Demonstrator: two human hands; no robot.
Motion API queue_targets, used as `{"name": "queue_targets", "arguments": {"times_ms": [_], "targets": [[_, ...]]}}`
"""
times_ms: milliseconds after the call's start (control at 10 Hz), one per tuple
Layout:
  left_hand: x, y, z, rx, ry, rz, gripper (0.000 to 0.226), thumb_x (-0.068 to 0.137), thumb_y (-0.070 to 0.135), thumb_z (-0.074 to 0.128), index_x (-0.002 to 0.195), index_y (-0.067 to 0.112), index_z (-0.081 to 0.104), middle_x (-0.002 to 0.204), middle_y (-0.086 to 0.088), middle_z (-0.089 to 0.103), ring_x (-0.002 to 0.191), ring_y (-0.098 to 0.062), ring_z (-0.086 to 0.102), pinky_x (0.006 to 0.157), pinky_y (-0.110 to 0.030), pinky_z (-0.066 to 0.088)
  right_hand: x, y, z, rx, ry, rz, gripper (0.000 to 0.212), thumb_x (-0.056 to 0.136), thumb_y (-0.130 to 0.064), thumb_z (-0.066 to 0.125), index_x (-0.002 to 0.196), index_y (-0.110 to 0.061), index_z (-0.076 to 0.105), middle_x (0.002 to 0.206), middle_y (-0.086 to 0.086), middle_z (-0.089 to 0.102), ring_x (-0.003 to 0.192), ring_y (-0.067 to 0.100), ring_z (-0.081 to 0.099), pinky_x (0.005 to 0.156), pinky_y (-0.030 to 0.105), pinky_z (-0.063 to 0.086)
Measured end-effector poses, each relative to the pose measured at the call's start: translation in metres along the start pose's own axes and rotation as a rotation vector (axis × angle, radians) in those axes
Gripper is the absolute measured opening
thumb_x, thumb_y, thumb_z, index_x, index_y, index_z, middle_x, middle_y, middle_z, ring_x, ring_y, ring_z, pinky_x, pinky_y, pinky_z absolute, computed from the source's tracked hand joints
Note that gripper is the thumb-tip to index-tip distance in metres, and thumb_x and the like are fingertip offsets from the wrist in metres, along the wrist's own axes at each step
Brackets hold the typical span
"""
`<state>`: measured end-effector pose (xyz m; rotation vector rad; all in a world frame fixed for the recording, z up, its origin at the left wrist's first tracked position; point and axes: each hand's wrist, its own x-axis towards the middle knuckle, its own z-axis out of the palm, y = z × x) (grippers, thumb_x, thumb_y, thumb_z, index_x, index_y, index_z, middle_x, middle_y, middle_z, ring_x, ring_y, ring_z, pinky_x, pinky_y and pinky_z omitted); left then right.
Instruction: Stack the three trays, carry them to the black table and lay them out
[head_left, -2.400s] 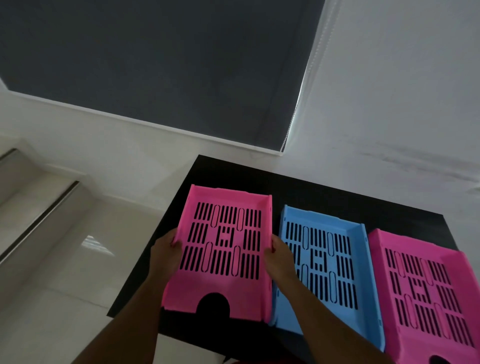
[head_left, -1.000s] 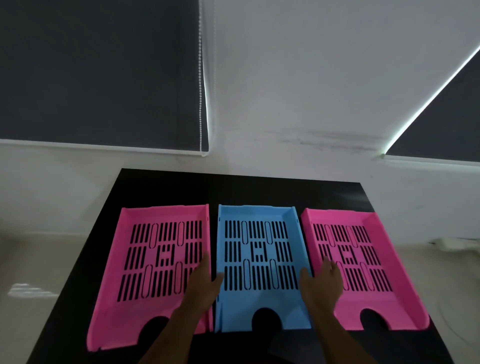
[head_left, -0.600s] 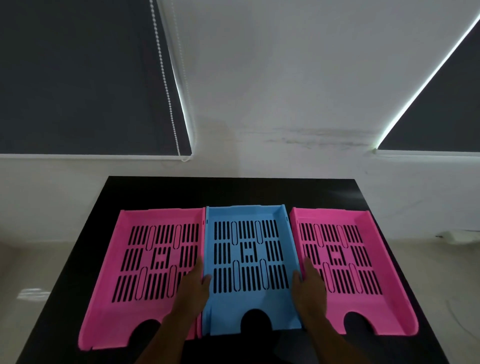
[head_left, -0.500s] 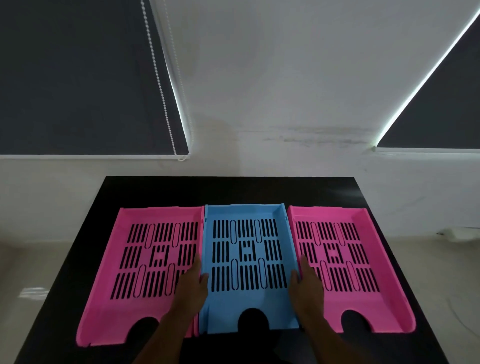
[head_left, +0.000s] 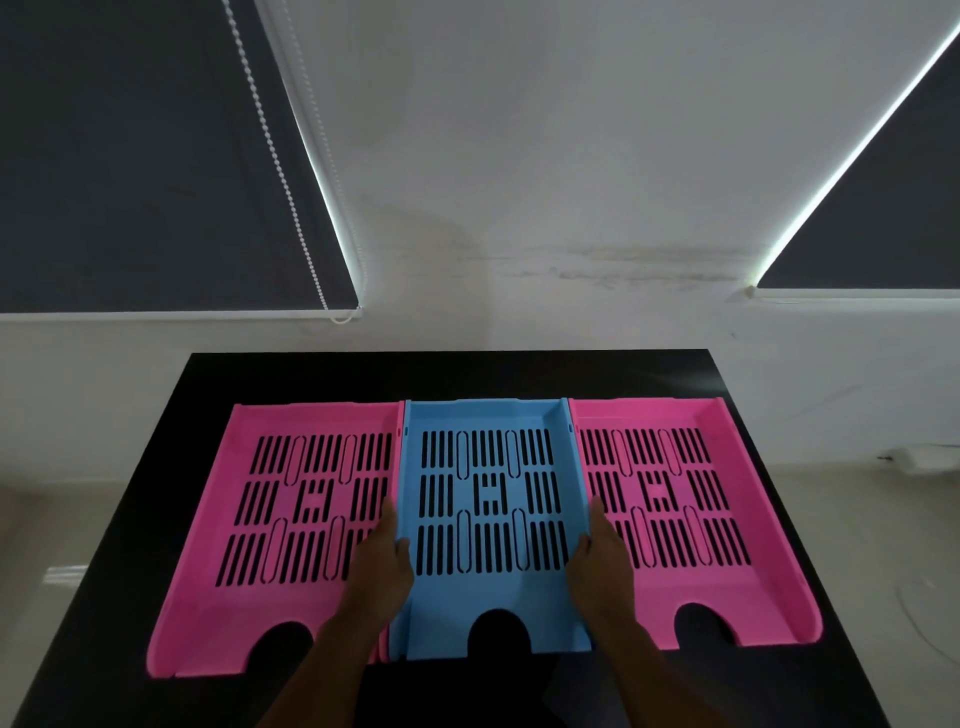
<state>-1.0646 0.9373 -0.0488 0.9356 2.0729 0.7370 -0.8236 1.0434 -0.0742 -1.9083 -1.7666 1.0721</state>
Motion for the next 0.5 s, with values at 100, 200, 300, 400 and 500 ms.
{"name": "queue_targets", "arguments": {"times_ms": [100,200,300,400,500], "targets": [[0.009,0.006,-0.001,-0.003,-0.002,-0.010,0.069,0.102,0.010,0.045,0.158,0.013,0.003,0.117,-0.039,0.059,0.065,-0.016,0.068,0.057,-0.019,0.056,0.010,-0.006,-0.001,-0.001,-0.014,-0.010,0.063,0.103,0.000,0.043,0.160,-0.014,0.021,0.086,-0.002,0.050,0.058,0.004,0.046,0.043,0.007,0.043],[0.018,0.008,0.000,0.036,0.010,-0.009,0.070,0.102,0.011,0.045,0.158,0.015,0.003,0.135,-0.044,0.045,0.110,-0.051,0.059,0.089,-0.043,0.056,0.019,-0.008,-0.003,0.001,-0.022,-0.022,0.064,0.102,0.001,0.043,0.160,-0.014,0.021,0.081,-0.006,0.047,0.056,0.004,0.045,0.043,0.005,0.043],[0.018,0.011,-0.001,0.051,-0.002,-0.033,0.070,0.102,0.013,0.045,0.157,0.016,0.003,0.135,-0.045,0.044,0.112,-0.053,0.059,0.092,-0.049,0.055,0.021,-0.010,-0.006,0.010,-0.036,-0.015,0.062,0.104,-0.002,0.043,0.160,-0.014,0.020,0.086,-0.003,0.049,0.056,0.003,0.045,0.042,0.006,0.042],[0.012,0.009,0.000,0.009,-0.006,-0.018,0.073,0.101,0.012,0.048,0.157,0.016,0.002,0.148,-0.037,0.037,0.118,-0.040,0.061,0.098,-0.043,0.054,0.014,-0.010,-0.010,0.063,-0.064,-0.028,0.061,0.104,-0.006,0.044,0.159,-0.016,0.021,0.093,-0.001,0.056,0.057,0.003,0.047,0.042,0.009,0.044],[0.004,0.007,0.003,0.044,0.063,0.034,0.076,0.099,0.016,0.051,0.158,0.015,0.002,0.166,-0.012,0.012,0.150,-0.032,0.018,0.121,-0.048,0.023,0.014,-0.014,-0.016,0.160,-0.031,-0.060,0.052,0.101,-0.007,0.052,0.151,-0.013,0.037,0.116,0.015,0.067,0.080,0.014,0.069,0.063,0.022,0.062]]}}
